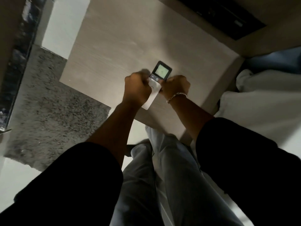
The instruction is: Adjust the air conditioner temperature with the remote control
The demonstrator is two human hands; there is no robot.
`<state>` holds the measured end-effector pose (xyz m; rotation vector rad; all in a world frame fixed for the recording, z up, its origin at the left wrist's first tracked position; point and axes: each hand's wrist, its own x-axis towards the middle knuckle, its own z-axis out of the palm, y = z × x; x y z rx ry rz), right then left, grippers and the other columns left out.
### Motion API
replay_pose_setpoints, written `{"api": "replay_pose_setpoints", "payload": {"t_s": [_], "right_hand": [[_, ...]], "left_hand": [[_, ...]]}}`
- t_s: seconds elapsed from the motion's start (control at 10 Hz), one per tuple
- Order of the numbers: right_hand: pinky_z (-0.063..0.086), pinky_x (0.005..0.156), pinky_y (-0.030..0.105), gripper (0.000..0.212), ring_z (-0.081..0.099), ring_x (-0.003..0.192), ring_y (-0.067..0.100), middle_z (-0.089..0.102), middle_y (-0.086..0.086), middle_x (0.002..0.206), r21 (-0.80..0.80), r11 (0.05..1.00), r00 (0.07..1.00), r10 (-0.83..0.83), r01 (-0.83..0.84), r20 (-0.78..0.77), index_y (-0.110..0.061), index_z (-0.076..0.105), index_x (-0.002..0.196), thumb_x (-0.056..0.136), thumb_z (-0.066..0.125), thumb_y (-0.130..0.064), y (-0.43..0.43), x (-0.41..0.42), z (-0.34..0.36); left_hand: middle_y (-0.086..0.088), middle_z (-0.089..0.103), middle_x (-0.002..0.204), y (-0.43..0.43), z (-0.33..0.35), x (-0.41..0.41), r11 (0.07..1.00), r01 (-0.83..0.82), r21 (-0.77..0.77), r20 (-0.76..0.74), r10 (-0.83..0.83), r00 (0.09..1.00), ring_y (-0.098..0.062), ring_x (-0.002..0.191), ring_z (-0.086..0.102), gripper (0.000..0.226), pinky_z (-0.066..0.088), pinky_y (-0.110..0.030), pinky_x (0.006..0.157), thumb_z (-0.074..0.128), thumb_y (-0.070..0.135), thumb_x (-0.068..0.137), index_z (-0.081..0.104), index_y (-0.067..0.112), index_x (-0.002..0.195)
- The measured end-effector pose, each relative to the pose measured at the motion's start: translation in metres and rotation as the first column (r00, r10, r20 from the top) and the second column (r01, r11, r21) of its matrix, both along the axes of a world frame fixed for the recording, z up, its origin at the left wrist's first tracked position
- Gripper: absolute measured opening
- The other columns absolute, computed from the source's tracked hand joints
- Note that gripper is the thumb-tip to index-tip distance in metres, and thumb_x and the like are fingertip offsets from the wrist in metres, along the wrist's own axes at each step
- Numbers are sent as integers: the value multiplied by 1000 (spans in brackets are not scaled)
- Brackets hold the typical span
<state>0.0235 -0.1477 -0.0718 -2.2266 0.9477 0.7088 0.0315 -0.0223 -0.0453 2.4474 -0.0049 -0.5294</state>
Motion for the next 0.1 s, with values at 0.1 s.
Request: {"api": "replay_pose_setpoints", "payload": {"t_s": [0.1], "right_hand": [[50,75,28,32,68,103,32,75,18,105,-20,995,990,98,-96,105,-2,72,99,86,63,-30,3,-5,30]], "left_hand": [[-14,76,100,19,35,-11,963,-238,-125,-17,238,971,-30,92,69,23,42,-16,77,57,5,85,72,9,102]]}}
